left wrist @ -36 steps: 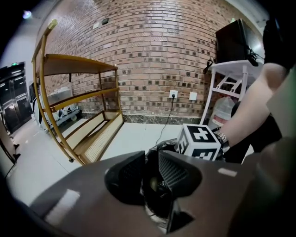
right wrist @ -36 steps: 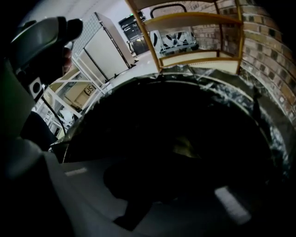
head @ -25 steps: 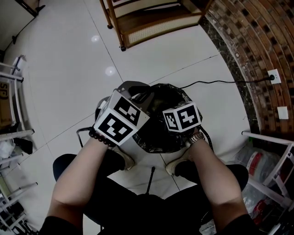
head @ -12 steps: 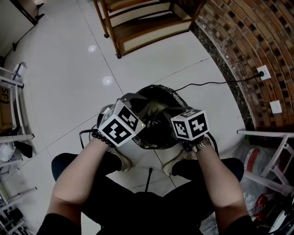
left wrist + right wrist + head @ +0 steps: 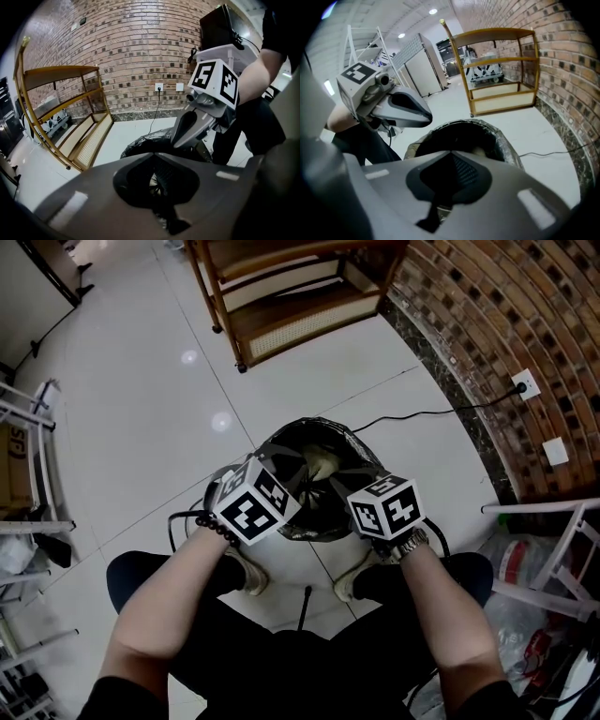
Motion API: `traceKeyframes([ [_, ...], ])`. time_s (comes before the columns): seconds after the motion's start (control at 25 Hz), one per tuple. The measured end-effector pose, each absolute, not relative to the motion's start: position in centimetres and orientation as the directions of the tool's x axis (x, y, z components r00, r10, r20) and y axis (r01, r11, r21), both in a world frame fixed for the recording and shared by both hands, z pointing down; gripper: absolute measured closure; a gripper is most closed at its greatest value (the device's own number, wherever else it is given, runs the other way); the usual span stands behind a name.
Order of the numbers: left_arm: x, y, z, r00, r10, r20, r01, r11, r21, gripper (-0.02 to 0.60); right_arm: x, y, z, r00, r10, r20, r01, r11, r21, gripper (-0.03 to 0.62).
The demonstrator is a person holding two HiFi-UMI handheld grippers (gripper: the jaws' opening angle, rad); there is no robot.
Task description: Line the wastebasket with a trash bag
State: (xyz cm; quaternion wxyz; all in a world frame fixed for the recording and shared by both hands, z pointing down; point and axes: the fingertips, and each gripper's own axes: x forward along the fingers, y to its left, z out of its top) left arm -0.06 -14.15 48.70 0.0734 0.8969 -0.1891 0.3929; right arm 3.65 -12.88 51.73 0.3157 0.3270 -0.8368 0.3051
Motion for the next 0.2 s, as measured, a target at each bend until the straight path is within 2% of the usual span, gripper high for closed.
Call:
traceKeyframes([
  [0.2, 0.15, -13.15, 48.67, 0.611, -0.284, 0.739, -0.407, -0.913, -0.014, 0.578, 3.3, -12.01, 51.11, -0.59, -0.368, 0.718, -0.739, 0.605, -0.297, 0.592],
])
